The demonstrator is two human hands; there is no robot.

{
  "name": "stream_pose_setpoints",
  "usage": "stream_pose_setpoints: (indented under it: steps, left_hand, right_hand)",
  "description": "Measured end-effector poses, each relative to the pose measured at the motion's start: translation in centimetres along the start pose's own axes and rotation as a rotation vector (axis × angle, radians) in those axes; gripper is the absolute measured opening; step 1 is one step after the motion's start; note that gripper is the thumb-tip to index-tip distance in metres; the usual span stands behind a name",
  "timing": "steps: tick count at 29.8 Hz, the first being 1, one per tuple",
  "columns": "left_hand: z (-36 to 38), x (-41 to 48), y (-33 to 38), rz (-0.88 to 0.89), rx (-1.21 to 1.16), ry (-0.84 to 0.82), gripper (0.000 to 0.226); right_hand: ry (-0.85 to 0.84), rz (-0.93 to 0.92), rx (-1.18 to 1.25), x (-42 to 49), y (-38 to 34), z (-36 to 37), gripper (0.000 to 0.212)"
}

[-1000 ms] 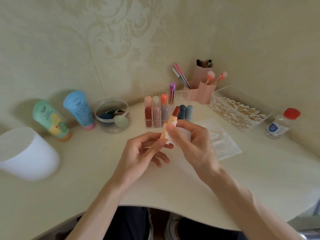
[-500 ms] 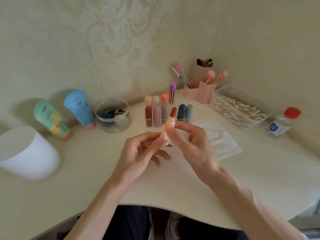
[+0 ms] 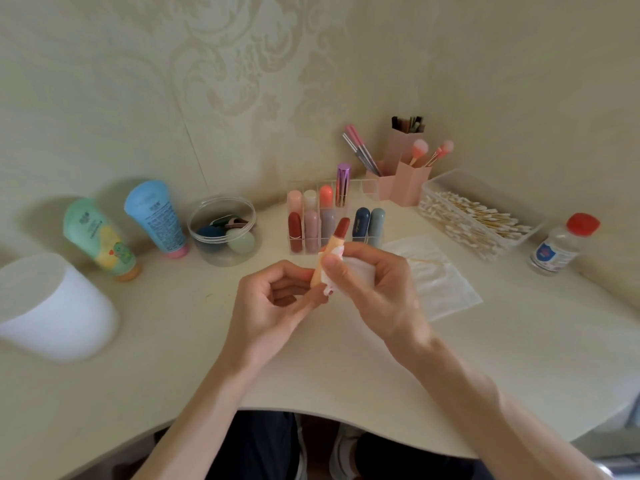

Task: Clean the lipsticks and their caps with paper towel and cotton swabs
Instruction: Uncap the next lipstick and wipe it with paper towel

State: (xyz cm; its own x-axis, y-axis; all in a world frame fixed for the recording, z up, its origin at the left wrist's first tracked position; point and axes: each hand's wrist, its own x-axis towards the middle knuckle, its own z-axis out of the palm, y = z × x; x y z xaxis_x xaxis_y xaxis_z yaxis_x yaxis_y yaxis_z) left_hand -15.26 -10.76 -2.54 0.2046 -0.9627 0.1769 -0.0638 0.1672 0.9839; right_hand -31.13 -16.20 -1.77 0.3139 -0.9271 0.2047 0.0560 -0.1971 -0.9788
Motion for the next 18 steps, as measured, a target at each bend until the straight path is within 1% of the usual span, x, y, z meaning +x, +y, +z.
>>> stream_pose_setpoints:
  steps: [2,3,8,12,15,18]
  left_hand:
    - [-0.17,0.04,-0.39,0.018,0.032,0.062,0.021]
    - [-0.16,0.02,-0.35,0.018,0.033,0.067,0.023]
    - [0.22,0.0,0.44,-0.065,-0.097,-0.056,0.024]
    - [0.04,-0.14,0.11,-0.029,-0.037,0.034,0.021]
    - [0.08,-0.26,0.12,-0.022,-0.025,0.083,0.025]
    - [0.27,-0.23,0.59,-0.073,-0.096,0.008,0.024]
  right_hand:
    - [-0.014,0.011,-0.017,0.05,0.13,0.21,0.019]
    - [-0.022,0.018,-0.021,0.09,0.09,0.22,0.019]
    - [-0.018,0.026,0.037,0.01,-0.59,-0.4,0.023]
    - [0.003,0.003,-0.014,-0.07,-0.31,0.06,0.019]
    - [-0.024,0.018,-0.026,-0.05,-0.36,0.22,0.017]
    - [-0.011,0.021,-0.046,0.04,-0.62,-0.4,0.018]
